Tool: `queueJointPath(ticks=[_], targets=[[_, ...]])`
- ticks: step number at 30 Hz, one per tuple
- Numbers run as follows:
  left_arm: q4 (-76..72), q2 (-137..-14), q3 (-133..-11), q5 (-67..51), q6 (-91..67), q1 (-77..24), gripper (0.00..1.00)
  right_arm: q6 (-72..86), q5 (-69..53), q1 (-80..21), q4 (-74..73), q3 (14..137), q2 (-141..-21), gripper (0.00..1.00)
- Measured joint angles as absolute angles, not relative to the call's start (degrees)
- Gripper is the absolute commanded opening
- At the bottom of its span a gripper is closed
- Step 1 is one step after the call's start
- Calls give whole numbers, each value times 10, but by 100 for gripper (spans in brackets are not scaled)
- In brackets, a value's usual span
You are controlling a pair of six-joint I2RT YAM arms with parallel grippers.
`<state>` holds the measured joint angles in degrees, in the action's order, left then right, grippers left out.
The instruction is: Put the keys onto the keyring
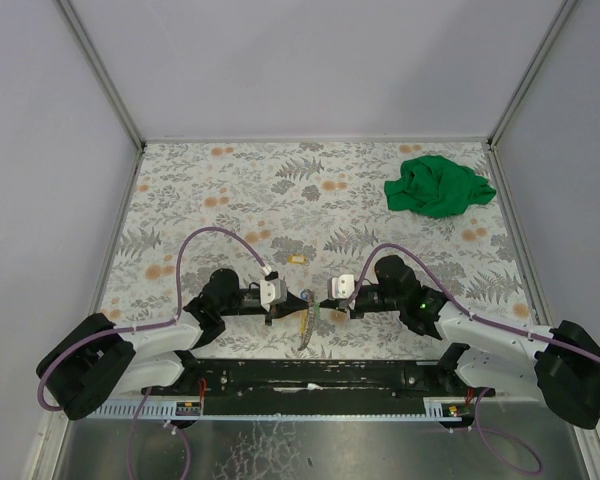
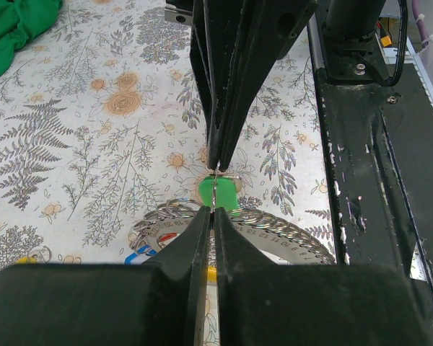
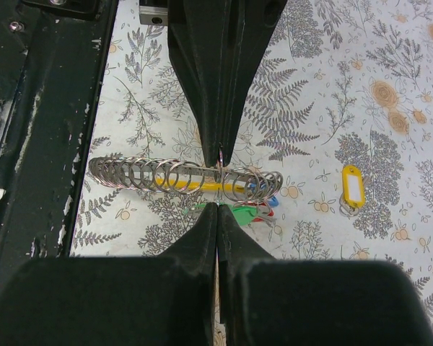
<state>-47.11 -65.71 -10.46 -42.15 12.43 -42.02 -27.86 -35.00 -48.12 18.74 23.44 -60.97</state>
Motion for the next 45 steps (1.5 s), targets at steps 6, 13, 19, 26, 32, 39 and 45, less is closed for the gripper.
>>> queueJointPath(ticks=[6, 13, 19, 26, 32, 39, 45], targets=[[-471, -657, -105, -422, 124, -420, 0, -278, -350, -483, 188, 234, -610, 0], [-471, -657, -105, -422, 124, -420, 0, -278, -351, -484, 200, 234, -611, 0], [-471, -657, -105, -422, 124, -420, 0, -278, -351, -486, 200, 234, -612, 0], [-471, -657, -105, -422, 123, -420, 0, -275, -351, -486, 200, 234, -618, 0], [-472, -657, -104, -422, 123, -420, 0, -272, -351, -487, 200, 235, -621, 0], [-478, -657, -102, -422, 117, -420, 0, -265, -352, -488, 202, 235, -628, 0], [-493, -657, -98, -422, 110, -420, 0, -257, -352, -489, 207, 235, -630, 0]])
